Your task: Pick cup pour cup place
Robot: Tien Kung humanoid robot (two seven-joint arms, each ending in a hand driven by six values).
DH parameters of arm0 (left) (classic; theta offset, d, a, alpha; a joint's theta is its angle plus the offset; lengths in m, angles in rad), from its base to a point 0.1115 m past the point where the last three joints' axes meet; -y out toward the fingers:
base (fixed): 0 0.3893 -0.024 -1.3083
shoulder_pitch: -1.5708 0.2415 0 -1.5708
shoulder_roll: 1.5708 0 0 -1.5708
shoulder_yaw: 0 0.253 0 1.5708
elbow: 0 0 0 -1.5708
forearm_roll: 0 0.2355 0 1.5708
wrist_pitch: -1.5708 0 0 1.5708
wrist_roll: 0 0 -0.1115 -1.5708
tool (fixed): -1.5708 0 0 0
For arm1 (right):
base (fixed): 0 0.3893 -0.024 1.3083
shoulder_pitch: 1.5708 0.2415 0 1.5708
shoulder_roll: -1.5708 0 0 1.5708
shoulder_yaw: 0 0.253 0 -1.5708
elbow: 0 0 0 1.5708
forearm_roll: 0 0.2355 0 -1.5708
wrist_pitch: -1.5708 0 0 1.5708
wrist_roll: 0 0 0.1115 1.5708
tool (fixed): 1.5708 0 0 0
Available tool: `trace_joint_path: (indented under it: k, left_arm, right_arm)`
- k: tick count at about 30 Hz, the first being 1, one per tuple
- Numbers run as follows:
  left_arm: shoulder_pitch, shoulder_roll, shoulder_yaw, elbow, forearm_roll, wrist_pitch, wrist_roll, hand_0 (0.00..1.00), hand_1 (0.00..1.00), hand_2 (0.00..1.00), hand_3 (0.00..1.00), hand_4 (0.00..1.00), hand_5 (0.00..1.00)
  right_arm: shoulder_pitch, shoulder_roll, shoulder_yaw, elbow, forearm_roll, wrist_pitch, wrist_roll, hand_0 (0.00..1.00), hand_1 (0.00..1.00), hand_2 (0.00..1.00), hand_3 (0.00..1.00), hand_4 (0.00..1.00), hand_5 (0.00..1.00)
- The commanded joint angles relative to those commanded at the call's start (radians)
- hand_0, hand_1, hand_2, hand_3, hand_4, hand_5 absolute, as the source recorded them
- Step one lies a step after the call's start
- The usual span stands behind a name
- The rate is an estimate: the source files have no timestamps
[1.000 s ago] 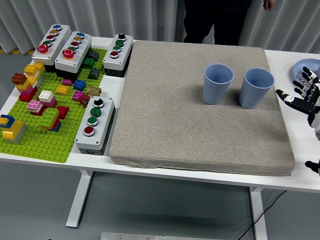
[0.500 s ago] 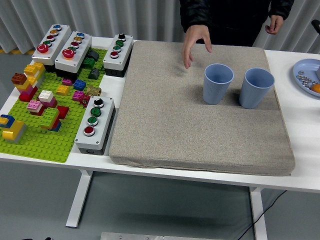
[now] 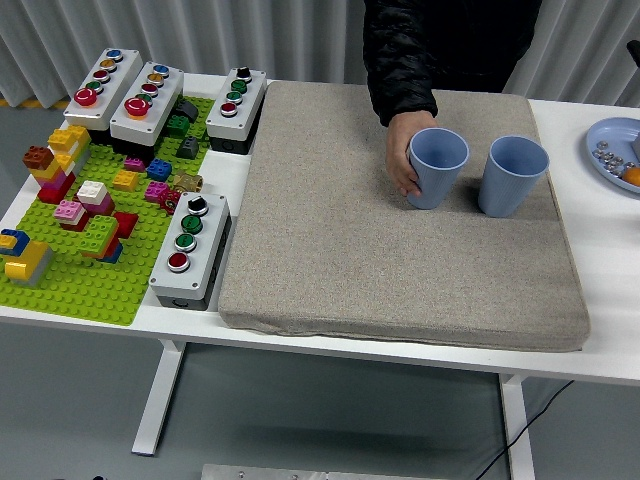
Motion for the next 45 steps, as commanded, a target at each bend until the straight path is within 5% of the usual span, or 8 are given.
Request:
trace_joint_path:
  k: [14, 20, 29, 40, 41, 45]
  left_arm:
    - [-0.003, 0.0, 0.003, 0.0, 0.002, -0.004, 0.001, 0.779, 0.791, 0.841, 0.746, 0.511, 0.951]
    - [-0.005, -0.001, 0.001, 0.0, 0.006, -0.004, 0.0, 0.779, 0.791, 0.841, 0.746, 0.511, 0.952]
    - [-0.008, -0.001, -0.003, 0.0, 0.01, -0.004, 0.0, 0.779, 0.79, 0.841, 0.746, 0.51, 0.952]
    - [-0.009, -0.002, -0.006, 0.0, 0.013, -0.003, 0.0, 0.779, 0.79, 0.841, 0.745, 0.511, 0.951]
    - [-0.009, -0.002, -0.006, 0.0, 0.013, -0.003, 0.0, 0.779, 0.79, 0.841, 0.747, 0.511, 0.952]
    - [-0.01, -0.002, -0.006, 0.0, 0.013, -0.003, -0.001, 0.779, 0.79, 0.841, 0.747, 0.511, 0.952]
  right_arm:
    - [-0.027, -0.012, 0.041, 0.05, -0.587, -0.047, -0.08, 0.854, 0.77, 0.756, 0.802, 0.852, 0.251]
    - [-0.025, -0.011, 0.023, 0.047, -0.703, -0.042, -0.088, 0.855, 0.768, 0.754, 0.8, 0.843, 0.247]
    - [-0.027, -0.006, 0.025, 0.04, -0.671, -0.043, -0.086, 0.855, 0.764, 0.75, 0.801, 0.836, 0.249]
    - [-0.036, 0.012, -0.003, -0.008, -0.241, -0.027, 0.016, 0.855, 0.772, 0.779, 0.805, 0.846, 0.302]
    - [-0.037, 0.013, -0.002, -0.009, -0.202, -0.021, 0.013, 0.865, 0.776, 0.808, 0.818, 0.816, 0.849]
    - [-0.041, 0.019, 0.008, -0.021, -0.04, 0.025, -0.009, 0.865, 0.776, 0.808, 0.818, 0.816, 0.849]
